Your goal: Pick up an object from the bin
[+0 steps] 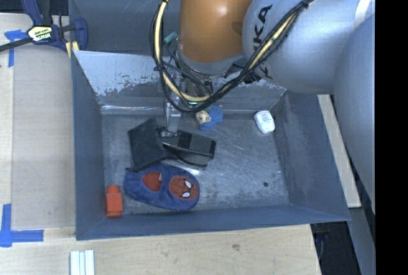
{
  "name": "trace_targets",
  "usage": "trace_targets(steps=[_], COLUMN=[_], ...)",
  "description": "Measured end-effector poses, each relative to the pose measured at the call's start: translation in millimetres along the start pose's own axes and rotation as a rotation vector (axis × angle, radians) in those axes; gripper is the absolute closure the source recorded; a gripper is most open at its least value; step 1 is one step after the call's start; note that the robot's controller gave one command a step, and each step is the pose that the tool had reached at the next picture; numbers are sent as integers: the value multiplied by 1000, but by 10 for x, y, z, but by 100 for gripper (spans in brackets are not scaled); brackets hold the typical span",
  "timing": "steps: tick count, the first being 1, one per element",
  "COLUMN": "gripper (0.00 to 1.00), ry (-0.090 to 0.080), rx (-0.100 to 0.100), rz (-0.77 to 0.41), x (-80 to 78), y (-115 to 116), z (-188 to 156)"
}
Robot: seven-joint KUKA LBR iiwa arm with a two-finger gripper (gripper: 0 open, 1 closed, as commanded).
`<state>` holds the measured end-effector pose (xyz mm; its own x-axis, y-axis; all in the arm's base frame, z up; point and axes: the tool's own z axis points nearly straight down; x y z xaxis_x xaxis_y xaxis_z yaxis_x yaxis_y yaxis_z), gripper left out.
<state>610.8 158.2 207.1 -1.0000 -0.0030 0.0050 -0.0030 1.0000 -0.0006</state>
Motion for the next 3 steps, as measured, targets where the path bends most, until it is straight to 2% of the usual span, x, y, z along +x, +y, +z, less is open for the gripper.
trace_targets(steps=[1, 2, 3], gripper=[0, 100, 100], ry=[-4, -10, -18], rx=[-1, -6, -4], rz=[63, 65, 83], x=[541, 515, -9], y=[244, 260, 45], z=[1380, 1339, -36])
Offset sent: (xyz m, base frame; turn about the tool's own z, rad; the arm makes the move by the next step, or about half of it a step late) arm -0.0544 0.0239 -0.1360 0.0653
